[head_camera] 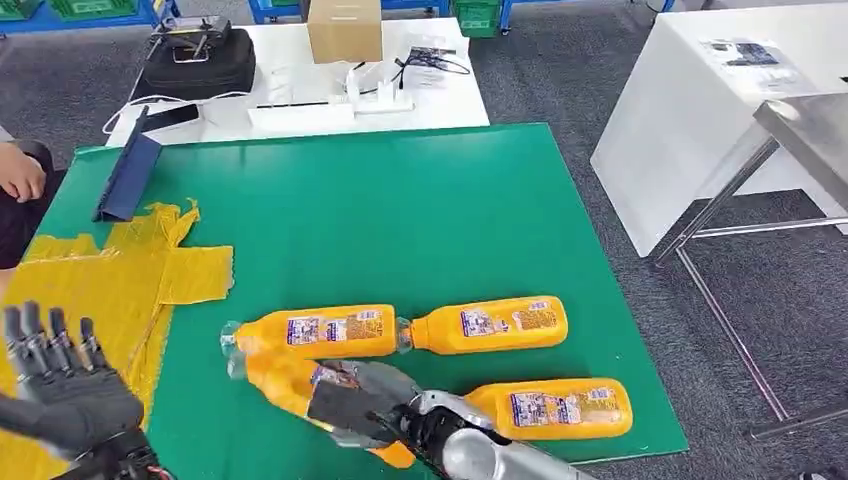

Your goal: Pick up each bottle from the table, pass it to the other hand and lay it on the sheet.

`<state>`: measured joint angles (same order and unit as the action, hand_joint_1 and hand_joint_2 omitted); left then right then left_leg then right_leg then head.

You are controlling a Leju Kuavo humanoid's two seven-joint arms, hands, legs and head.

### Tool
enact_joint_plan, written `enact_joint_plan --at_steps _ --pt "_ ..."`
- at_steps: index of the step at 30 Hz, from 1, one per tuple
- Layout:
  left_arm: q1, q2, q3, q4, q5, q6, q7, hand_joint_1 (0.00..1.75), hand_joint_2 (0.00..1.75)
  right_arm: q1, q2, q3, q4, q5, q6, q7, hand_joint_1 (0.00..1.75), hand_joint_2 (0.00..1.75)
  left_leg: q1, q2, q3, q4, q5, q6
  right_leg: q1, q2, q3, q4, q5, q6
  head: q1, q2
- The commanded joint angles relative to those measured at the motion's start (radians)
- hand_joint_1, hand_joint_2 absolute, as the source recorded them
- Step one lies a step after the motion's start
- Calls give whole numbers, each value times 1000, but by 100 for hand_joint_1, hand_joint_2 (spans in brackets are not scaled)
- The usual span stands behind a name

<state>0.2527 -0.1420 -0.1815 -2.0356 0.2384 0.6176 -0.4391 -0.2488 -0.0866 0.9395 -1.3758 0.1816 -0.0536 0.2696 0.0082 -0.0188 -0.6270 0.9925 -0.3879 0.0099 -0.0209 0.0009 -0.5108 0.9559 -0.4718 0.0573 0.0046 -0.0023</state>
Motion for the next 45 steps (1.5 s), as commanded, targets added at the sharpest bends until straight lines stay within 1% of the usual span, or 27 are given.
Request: enact_joint_plan --at_steps 1,4,5,6,7,8,10,11,12,16,20,21,24,25,26,28,30,32,33,34,35,36,37,38,41,44,45 --pt "60 -60 103 -53 -1 11 -9 0 175 134 0 -123 -316 -1 -90 -56 175 175 0 -2 2 2 -3 0 1 -3 -3 1 -3 -2 0 0" --pt "87 1 47 -55 26 -64 70 0 175 174 6 -148 -412 20 -119 -116 175 175 0 0 -1 2 -3 -1 1 -1 -10 2 -3 -4 0 0" --pt "104 34 21 -46 28 -105 119 0 175 237 -4 -192 -466 87 -111 -130 175 175 0 -1 -3 1 -2 -1 1 -2 -12 1 -3 -4 0 0" --pt "124 53 8 -36 40 -155 128 0 175 298 -29 -239 -493 109 -93 -180 175 175 0 0 -2 2 -3 -1 1 -1 -11 2 -4 -4 0 0" --pt "134 70 -6 -23 34 -196 138 0 175 338 -41 -273 -509 123 -80 -229 175 175 0 -3 -2 0 -3 -1 0 -4 -10 1 -4 -3 0 0" --pt "121 65 -18 1 33 -262 137 0 175 366 -43 -303 -528 133 -61 -254 175 175 0 -5 -1 0 -3 -1 1 -6 -7 -1 -4 -4 0 0" --pt "84 71 -44 36 38 -355 175 0 175 377 -45 -321 -552 139 -32 -257 175 175 0 -7 0 0 -3 -1 1 -8 -6 -2 -5 -4 0 0" --pt "80 65 -47 40 35 -355 175 0 175 375 -43 -322 -552 140 -29 -255 175 175 0 -6 -2 0 -2 -1 0 -7 -9 -1 -4 -3 0 0" --pt "80 65 -47 40 35 -355 175 0 175 375 -43 -322 -552 140 -29 -255 175 175 0 -6 -1 0 -3 -1 0 -7 -8 0 -4 -4 0 0" --pt "68 143 -128 43 122 -585 233 0 175 364 -60 -320 -531 145 9 -247 175 175 -1 -2 -3 -1 -2 -1 0 -3 -11 -1 -2 -4 0 0" --pt "71 143 -137 48 123 -596 233 0 175 363 -63 -320 -522 145 15 -249 175 175 0 -3 -2 -1 -2 -1 1 -5 -10 -1 -3 -4 0 0" --pt "71 143 -137 48 123 -596 233 0 175 363 -63 -320 -522 145 15 -249 175 175 -1 -2 -3 -1 -2 -1 0 -3 -12 -1 -2 -3 0 0" --pt "58 174 -172 56 169 -695 230 0 175 341 -73 -301 -497 159 60 -244 175 175 0 0 -2 0 -3 -1 1 -2 -10 -1 -3 -4 0 0" --pt "83 207 -191 18 176 -694 262 0 175 336 -68 -296 -473 166 72 -247 175 175 -1 -1 -3 -1 -2 -1 0 -3 -12 -1 -2 -3 0 0" --pt "99 227 -207 -13 176 -701 263 0 175 321 -61 -288 -438 173 87 -254 175 175 0 -1 -1 -1 -2 -1 0 -2 -10 -1 -2 -4 0 0" --pt "94 252 -235 -26 182 -725 252 0 175 296 -55 -274 -392 187 117 -260 175 175 0 2 -1 0 -3 -1 1 1 -10 -1 -2 -4 0 0" --pt "79 268 -254 -19 189 -748 241 0 175 267 -64 -250 -363 197 157 -251 175 175 0 1 -3 -1 -2 -1 1 0 -12 -1 -1 -3 0 0" --pt "62 271 -260 -1 188 -762 237 0 175 222 -85 -207 -324 207 210 -230 175 175 1 2 -1 0 -3 -1 1 0 -9 -1 -2 -5 0 0" --pt "56 269 -260 6 189 -766 235 0 175 202 -92 -184 -309 212 233 -231 175 175 0 1 -2 -1 -2 -1 1 -1 -11 -1 -1 -4 0 0" --pt "43 245 -250 15 196 -775 231 0 175 140 -64 -134 -278 202 277 -213 175 175 0 2 -2 -1 -2 -1 1 0 -11 -1 -1 -4 0 0" --pt "17 224 -248 17 207 -777 254 0 175 95 -25 -96 -272 195 304 -167 175 175 0 1 -3 -1 -2 -1 1 0 -12 -1 -1 -3 0 0" --pt "7 216 -247 16 208 -776 268 0 175 80 -7 -83 -275 188 306 -138 175 175 0 5 -3 0 -2 -1 1 4 -13 0 0 -4 0 0" --pt "1 211 -247 16 208 -774 276 0 175 71 3 -75 -276 184 304 -121 175 175 0 4 -4 0 -1 -1 1 3 -14 1 0 -4 0 0" --pt "-9 202 -244 19 210 -777 292 0 175 43 -6 -31 -280 168 320 -105 175 175 0 5 -3 0 -2 -1 1 3 -13 1 -1 -4 0 0" --pt "-19 192 -239 36 219 -794 300 0 175 26 -36 25 -269 152 338 -116 175 175 0 1 -3 -1 0 -1 1 -1 -12 -1 -1 -3 0 0" --pt "-22 190 -239 39 221 -797 301 0 175 22 -40 35 -263 152 340 -119 175 175 0 0 -1 -1 -1 0 1 -2 -9 -2 -1 -4 0 0" --pt "13 216 -235 61 215 -802 272 0 175 38 -78 34 -219 161 317 -186 175 175 0 0 -2 -1 0 0 1 -1 -10 -1 -1 -3 0 0"
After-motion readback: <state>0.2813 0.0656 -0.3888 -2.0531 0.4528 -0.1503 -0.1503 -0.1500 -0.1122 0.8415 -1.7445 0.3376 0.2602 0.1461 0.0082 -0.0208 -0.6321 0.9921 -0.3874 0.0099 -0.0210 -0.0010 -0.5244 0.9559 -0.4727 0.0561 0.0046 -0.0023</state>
